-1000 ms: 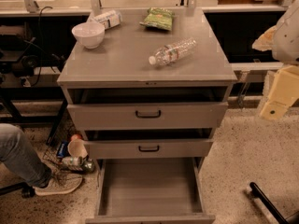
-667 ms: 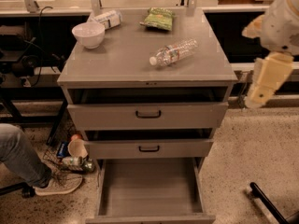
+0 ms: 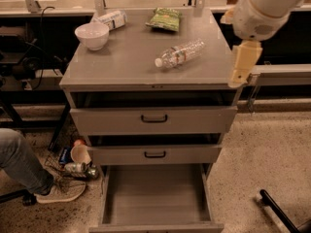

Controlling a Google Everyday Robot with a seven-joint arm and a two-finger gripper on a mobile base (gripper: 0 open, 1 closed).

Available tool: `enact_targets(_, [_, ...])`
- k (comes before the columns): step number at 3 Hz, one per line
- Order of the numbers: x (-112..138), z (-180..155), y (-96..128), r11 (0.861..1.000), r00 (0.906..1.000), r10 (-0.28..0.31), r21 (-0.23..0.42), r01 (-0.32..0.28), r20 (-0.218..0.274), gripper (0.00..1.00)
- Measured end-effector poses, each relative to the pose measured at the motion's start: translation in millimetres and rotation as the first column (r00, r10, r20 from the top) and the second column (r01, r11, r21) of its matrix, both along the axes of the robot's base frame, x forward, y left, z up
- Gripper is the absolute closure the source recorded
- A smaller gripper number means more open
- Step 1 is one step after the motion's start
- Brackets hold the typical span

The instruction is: Place water bottle into bottom drawer

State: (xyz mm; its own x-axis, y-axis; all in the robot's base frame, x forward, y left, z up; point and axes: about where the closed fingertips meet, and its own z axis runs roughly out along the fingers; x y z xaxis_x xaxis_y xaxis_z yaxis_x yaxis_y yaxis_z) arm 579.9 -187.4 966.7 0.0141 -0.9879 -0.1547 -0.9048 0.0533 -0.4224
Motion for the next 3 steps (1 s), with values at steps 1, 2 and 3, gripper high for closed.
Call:
enact_targets(1, [52,-24,28,0.997,0.9975,0.07,0.015,-0.07,-0.006,0.0])
enact_targets(2, [52,-24,29,0.997,0.9975,0.07,0.015,-0.07,-0.006,0.0])
enact_targets(3, [65,-29,29,0.996,0.9959,0.09,-0.021,-0.09,0.002,0.0])
